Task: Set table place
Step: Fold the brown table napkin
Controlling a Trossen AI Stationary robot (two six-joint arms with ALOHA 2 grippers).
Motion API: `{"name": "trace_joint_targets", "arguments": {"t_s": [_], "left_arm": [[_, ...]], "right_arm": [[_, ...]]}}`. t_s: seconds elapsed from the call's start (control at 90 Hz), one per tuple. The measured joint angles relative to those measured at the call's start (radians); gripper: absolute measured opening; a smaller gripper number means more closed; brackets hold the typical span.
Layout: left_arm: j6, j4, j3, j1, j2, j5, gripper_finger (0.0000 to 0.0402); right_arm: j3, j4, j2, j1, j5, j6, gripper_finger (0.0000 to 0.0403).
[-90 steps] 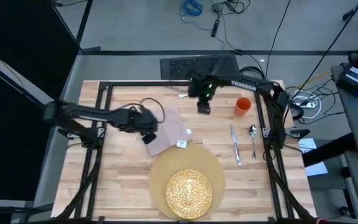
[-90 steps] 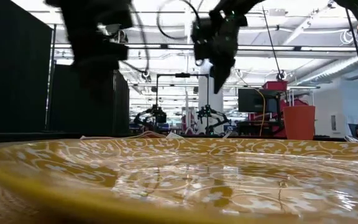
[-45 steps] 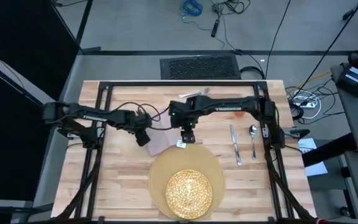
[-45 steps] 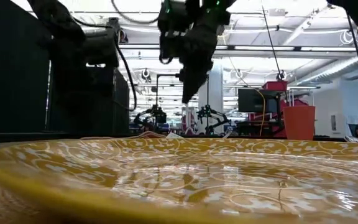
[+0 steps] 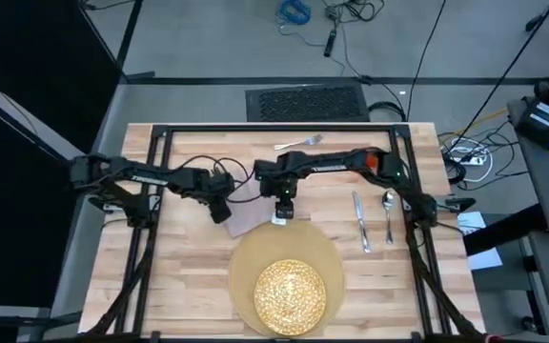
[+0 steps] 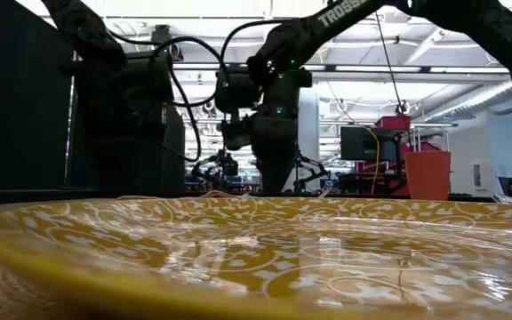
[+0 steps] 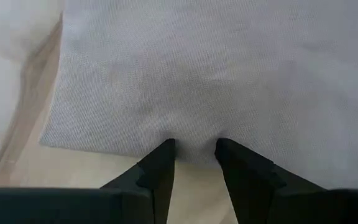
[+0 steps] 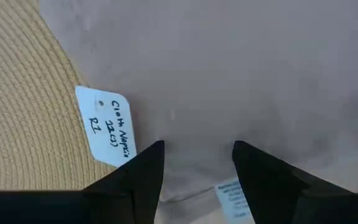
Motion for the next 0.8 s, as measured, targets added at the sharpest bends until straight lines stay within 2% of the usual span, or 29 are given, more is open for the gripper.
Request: {"name": "trace_joint_targets", "arguments": {"t_s": [0.356, 0.5, 0.722, 0.8], "left_arm": [[-0.043, -0.004, 0.001, -0.066, 0.000, 0.142, 0.0115], [-0.068, 0.012, 0.000, -0.108, 0.000, 0.172, 0.0115], [-0.070, 0.043, 0.031, -0.162, 0.005, 0.172, 0.0115], [-0.061, 0.027, 0.059, -0.175, -0.016, 0.127, 0.0115]], "right_arm": [[-0.003, 0.073, -0.002, -0.086, 0.012, -0.025, 0.0183], [-0.005, 0.196, 0.000, -0.126, 0.025, -0.032, 0.0183], [-0.005, 0.204, 0.000, -0.137, -0.003, -0.046, 0.0183], [0.010, 0.143, -0.011, -0.132, 0.050, -0.069, 0.0183]]}}
